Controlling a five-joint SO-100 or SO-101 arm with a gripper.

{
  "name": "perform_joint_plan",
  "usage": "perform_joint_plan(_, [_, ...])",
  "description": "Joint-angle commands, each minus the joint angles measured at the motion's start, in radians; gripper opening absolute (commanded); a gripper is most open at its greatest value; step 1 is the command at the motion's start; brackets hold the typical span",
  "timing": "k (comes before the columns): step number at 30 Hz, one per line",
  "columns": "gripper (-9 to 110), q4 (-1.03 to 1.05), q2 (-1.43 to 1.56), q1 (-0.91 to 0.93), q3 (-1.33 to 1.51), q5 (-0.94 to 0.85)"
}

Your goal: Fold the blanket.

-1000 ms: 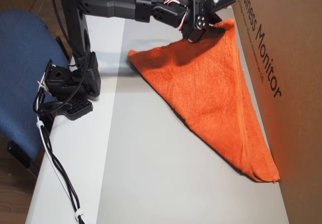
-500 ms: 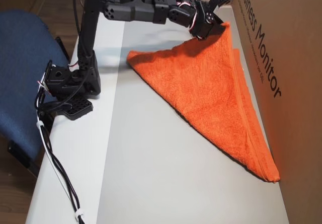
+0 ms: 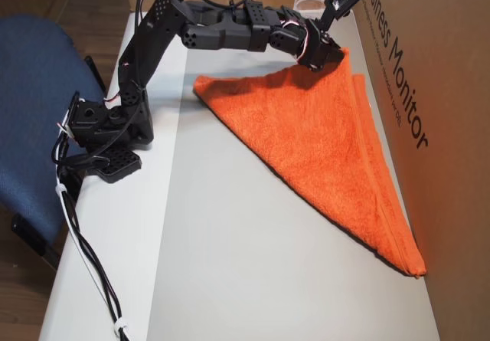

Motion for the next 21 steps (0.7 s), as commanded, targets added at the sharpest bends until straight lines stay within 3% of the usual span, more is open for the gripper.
perform_joint_plan(1, [0, -0.014, -0.014, -0.018, -0.092, -0.095])
perform_joint_plan(21, [1, -0.014, -0.178, -0.018, -0.23, -0.46])
